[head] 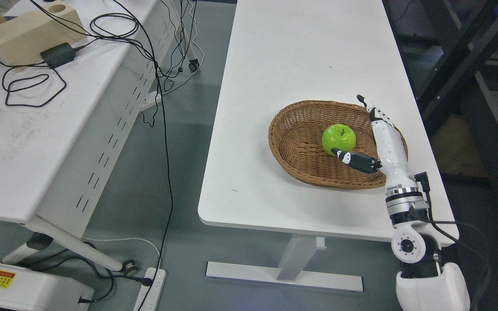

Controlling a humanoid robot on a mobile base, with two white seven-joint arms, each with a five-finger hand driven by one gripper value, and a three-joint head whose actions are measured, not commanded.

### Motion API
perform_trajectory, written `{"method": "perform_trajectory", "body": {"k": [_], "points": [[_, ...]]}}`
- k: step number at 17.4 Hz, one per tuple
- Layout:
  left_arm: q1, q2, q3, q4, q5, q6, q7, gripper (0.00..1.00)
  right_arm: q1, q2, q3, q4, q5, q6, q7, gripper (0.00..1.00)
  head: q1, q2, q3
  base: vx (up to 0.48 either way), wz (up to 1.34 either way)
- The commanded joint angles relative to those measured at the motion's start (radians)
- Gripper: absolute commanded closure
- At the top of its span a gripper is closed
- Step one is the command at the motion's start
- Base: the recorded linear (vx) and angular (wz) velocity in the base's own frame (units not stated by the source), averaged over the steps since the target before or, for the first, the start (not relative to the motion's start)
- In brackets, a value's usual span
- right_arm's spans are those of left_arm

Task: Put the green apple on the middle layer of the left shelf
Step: 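Lower the right hand into the basket around the green apple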

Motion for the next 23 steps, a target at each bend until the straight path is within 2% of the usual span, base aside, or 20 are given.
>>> {"method": "perform_trajectory", "body": {"k": [1, 5, 9, 16, 23], "points": [[-0.021, 0.017, 0.000, 0.000, 0.000, 0.000, -0.001, 0.00, -0.066, 0.053, 0.089, 0.094, 0.010, 0.025, 0.006, 0.00, 0.0000, 0.000, 0.000, 0.122, 0.05], [-0.021, 0.017, 0.000, 0.000, 0.000, 0.000, -0.001, 0.00, -0.169, 0.039, 0.125, 0.235, 0.016, 0.025, 0.014, 0.00, 0.0000, 0.000, 0.000, 0.089, 0.05], [-0.021, 0.017, 0.000, 0.000, 0.000, 0.000, -0.001, 0.00, -0.201, 0.031, 0.184, 0.297, 0.152, 0.022, 0.034, 0.00, 0.0000, 0.000, 0.000, 0.046, 0.03], [-0.021, 0.017, 0.000, 0.000, 0.001, 0.000, -0.001, 0.00, -0.226, -0.084, 0.224, 0.422, 0.183, 0.002, 0.034, 0.00, 0.0000, 0.000, 0.000, 0.006, 0.00], [-0.021, 0.017, 0.000, 0.000, 0.001, 0.000, -0.001, 0.00, -0.229, -0.143, 0.252, 0.438, 0.183, -0.001, 0.034, 0.00, 0.0000, 0.000, 0.000, 0.000, 0.00]]}}
